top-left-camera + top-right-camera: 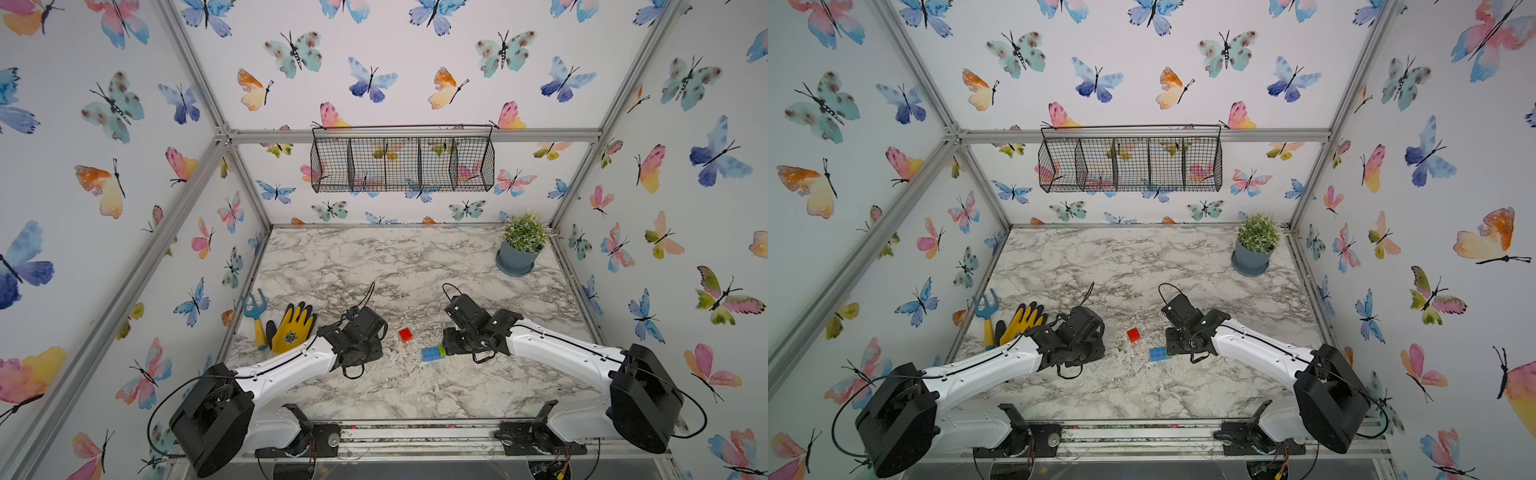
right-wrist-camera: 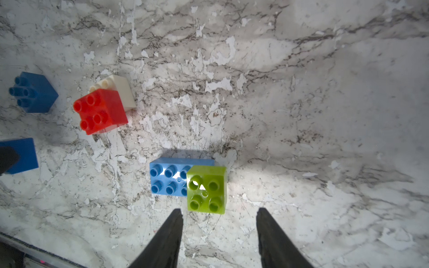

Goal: Assemble the letter y with lego
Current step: Pick up the lego brick from the center of the board, then assemble the lego brick with the lego brick.

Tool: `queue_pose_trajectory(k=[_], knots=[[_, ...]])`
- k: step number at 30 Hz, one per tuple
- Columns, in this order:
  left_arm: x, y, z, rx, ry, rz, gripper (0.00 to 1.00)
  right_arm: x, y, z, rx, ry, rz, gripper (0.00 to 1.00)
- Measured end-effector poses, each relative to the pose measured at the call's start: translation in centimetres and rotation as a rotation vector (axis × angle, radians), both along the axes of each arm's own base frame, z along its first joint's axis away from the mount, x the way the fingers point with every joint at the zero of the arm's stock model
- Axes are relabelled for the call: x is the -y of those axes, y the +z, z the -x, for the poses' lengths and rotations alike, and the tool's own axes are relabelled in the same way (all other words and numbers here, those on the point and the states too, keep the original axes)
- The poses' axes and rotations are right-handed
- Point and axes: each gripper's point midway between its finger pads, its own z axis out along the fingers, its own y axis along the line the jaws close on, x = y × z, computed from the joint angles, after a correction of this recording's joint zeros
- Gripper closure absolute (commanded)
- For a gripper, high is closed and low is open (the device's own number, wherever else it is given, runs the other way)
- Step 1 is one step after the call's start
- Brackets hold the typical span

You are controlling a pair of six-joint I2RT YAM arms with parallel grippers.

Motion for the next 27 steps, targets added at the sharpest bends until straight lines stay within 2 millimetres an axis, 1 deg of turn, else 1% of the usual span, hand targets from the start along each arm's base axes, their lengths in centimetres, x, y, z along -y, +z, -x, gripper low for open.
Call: queue_pose_trajectory(k=[5,10,16,19,22,27], knots=[[3.4,2.5,0.3,0.029,-0.063,0.066,0.83,0.5,-0.5,0.2,0.002,-0.006,-0.002,0.46],[6.6,3.5,0.7,0.029,-0.111,0.093,0.84,1.9,-0.7,0.3,0.012,-0.035,-0.013,0.46],[10.7,3.5,1.5,0.010,-0.169,0.094,0.85,3.2,-0.8,0.1,0.028,-0.067,-0.025,0.46],[12.3,3.3,1.4,0.002,-0.184,0.090,0.85,3.5,-0.6,0.2,0.037,-0.069,-0.033,0.46],[13.3,2.7,1.4,-0.012,-0.189,0.081,0.86,3.7,-0.3,0.2,0.050,-0.074,-0.044,0.46],[13.8,1.6,1.4,-0.037,-0.182,0.058,0.87,3.9,0.3,0.0,0.069,-0.078,-0.059,0.46]])
